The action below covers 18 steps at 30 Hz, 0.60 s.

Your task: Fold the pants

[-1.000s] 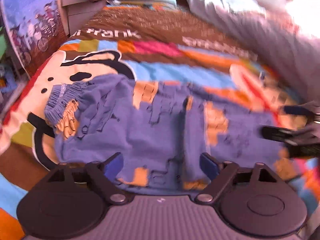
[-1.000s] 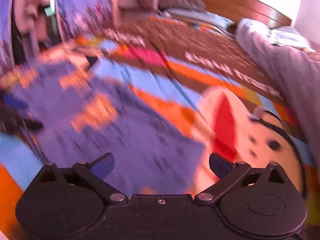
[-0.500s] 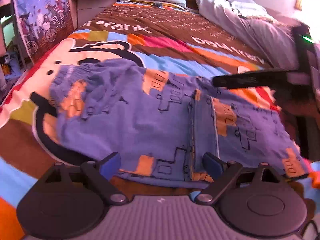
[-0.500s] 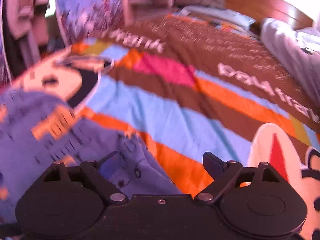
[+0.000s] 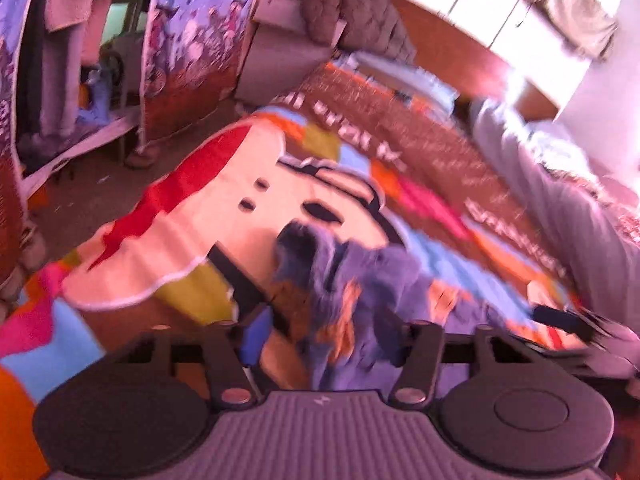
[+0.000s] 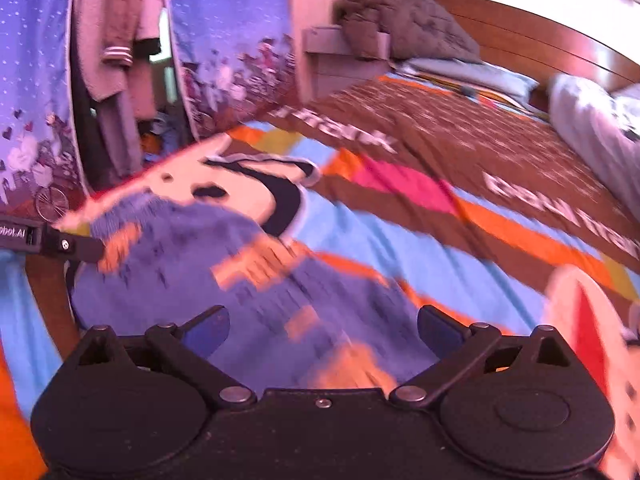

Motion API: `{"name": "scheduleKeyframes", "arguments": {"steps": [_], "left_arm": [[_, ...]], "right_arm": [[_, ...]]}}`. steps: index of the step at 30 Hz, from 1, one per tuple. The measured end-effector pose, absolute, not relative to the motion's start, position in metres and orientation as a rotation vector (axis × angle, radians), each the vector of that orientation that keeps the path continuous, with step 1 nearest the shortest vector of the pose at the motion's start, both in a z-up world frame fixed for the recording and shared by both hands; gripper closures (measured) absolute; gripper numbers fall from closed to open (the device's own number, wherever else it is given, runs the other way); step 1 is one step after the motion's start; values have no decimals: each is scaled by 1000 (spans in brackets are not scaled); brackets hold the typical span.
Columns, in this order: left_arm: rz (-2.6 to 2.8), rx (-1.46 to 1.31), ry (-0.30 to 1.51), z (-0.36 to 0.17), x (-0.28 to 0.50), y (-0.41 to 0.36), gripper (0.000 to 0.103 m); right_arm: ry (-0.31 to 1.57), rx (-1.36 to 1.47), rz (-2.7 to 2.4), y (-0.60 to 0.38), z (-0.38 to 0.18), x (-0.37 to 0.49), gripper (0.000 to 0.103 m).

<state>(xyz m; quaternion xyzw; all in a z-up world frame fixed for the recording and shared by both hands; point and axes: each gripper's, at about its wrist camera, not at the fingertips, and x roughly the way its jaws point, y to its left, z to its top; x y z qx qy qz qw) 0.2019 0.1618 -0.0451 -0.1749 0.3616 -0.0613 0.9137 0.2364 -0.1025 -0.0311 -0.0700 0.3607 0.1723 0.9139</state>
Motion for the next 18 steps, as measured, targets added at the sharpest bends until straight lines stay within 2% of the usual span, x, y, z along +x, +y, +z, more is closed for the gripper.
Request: {"name": "scheduleKeyframes", "arguments": {"steps": [1,3,4,8,10,11,12,14,15,18], "left_arm": [[-129,-335,723,-46,203,159,57],[-147,-274,695,-48,205,151,83],[-163,-250,685,-49,206,147,87],[-140,-192,649,-52,218,136,88],[-57,-188,686,-59,226,141,88],[-42,-232,716,-63,231,148,88],[-40,-284,734,-67,233,156,82],[-17,-366,742,-69,234,169,64],[-2,-397,738,-70,233,175,52],[-14,-451,732,-71,228,182,43]], "right_arm": [[744,-155,388,-92,-33,251,3],[755,-154,457,-80,-39,278,4],[769,-156,495,-72,-43,292,6],[799,-246,473,-46,-62,329,8],[802,-264,421,-42,-74,342,2],[800,-242,407,-44,-77,347,1],[800,-217,394,-47,-78,349,1],[794,-178,362,-52,-74,350,2],[790,-167,359,-54,-69,349,3],[794,-133,384,-65,-55,344,4]]}}
